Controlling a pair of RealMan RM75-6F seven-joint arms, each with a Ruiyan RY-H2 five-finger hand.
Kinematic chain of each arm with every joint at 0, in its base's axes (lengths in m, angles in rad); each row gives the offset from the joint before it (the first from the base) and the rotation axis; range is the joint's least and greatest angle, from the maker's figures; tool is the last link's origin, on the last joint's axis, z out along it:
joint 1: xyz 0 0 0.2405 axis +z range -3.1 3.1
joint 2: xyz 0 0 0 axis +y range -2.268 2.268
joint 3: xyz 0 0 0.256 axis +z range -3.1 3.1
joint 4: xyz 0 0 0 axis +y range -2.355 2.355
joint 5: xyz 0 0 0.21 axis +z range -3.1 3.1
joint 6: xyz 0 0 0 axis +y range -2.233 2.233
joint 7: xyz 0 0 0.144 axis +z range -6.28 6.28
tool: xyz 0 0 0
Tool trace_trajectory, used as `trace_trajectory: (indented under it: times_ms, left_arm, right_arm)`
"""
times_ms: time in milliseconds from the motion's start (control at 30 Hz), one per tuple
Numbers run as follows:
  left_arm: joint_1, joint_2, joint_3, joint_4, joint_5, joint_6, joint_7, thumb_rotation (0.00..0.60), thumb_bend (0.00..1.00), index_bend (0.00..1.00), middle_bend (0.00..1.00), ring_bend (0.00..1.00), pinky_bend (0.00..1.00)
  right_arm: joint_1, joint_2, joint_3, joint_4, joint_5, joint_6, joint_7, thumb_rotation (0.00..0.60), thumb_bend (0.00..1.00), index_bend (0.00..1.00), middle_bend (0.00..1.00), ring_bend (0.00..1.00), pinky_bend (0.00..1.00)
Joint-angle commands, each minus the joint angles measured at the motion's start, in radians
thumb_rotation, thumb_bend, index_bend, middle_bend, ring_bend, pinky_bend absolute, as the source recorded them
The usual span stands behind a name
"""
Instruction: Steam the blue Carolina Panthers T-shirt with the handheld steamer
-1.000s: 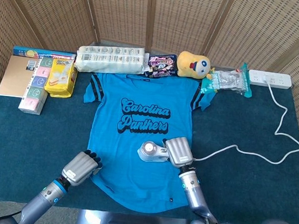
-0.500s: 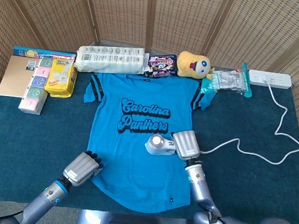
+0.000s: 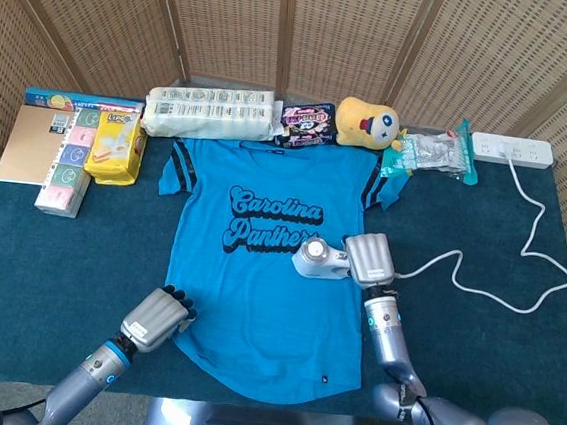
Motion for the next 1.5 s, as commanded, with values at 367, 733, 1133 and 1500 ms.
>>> trace_trajectory:
  times_ms: [367, 733, 1133, 1500]
  left_arm:
    - [-0.001, -0.002, -0.001, -0.002, -0.006, 0.000, 0.006, 0.600, 0.55, 0.64, 0.52, 0.39, 0.38]
    - [-0.002, -0.005, 0.000, -0.004, -0.007, -0.001, 0.013, 0.600, 0.55, 0.64, 0.52, 0.39, 0.38]
    - [-0.001, -0.006, 0.002, -0.001, -0.005, 0.001, 0.009, 0.600, 0.55, 0.64, 0.52, 0.39, 0.38]
    - [-0.002, -0.009, 0.005, 0.003, 0.002, 0.002, 0.001, 0.600, 0.55, 0.64, 0.52, 0.40, 0.38]
  right_arm:
    - [0.043, -0.037, 0.053, 0.165, 0.035, -0.035, 0.048, 0.600, 0.34, 0.72, 0.74, 0.76, 0.72]
    - [0.039, -0.048, 0.033, 0.160, 0.027, -0.043, 0.068, 0.600, 0.34, 0.72, 0.74, 0.76, 0.72]
    - [0.026, -0.034, -0.004, 0.047, -0.017, -0.013, 0.060, 0.600, 0.33, 0.72, 0.74, 0.76, 0.72]
    - [-0.011, 0.011, -0.046, -0.124, -0.034, 0.013, 0.007, 0.600, 0.33, 0.72, 0.73, 0.76, 0.72]
